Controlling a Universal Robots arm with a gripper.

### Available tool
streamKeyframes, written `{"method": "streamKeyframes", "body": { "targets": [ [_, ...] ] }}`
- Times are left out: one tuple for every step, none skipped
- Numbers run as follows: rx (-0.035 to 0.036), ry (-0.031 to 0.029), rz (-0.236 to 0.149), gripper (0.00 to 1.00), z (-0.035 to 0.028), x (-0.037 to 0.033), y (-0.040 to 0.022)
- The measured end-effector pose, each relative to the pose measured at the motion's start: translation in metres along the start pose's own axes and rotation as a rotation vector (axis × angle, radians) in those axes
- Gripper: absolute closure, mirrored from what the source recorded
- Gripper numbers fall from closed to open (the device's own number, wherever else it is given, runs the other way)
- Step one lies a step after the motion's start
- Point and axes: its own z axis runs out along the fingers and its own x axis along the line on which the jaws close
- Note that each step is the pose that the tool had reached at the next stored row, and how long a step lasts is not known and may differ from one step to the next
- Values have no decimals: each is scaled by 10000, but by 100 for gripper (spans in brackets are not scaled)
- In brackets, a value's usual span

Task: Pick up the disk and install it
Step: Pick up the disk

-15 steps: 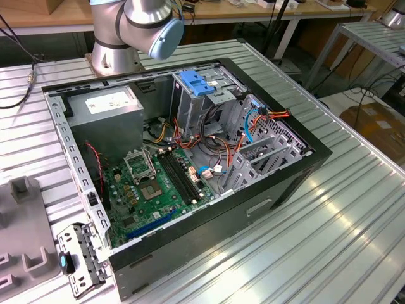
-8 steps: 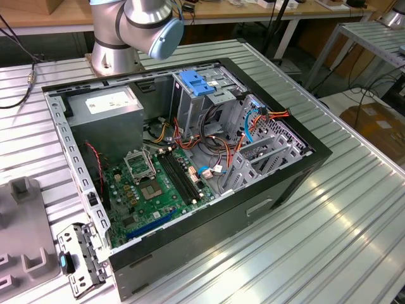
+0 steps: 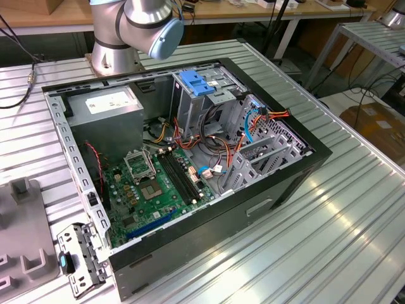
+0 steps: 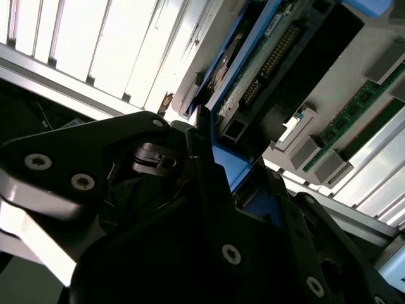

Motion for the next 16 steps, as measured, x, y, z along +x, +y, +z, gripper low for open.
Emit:
{"method": "streamKeyframes", "body": {
  "targets": [
    [0, 0, 8, 63, 0, 0, 0],
    [0, 0, 13, 63, 0, 0, 0],
    [1, 0, 17, 63, 0, 0, 0],
    [1, -1, 17, 63, 0, 0, 0],
    [0, -6, 17, 63, 0, 0, 0],
    [-1, -23, 19, 63, 0, -1, 1],
    [-2, -40, 17, 63, -1, 0, 0],
    [-2, -47, 18, 63, -1, 0, 0],
    [-3, -54, 17, 63, -1, 0, 0],
    [-3, -56, 17, 63, -1, 0, 0],
    [-2, -58, 17, 63, -2, 0, 0],
    [-2, -58, 17, 63, -5, 0, 1],
    [-1, -58, 17, 63, -17, 0, 1],
    [-2, -58, 17, 63, -32, -1, 0],
    [-3, -57, 17, 63, -48, -1, 0],
    [-3, -57, 18, 63, -64, -1, 1]
  ]
}}
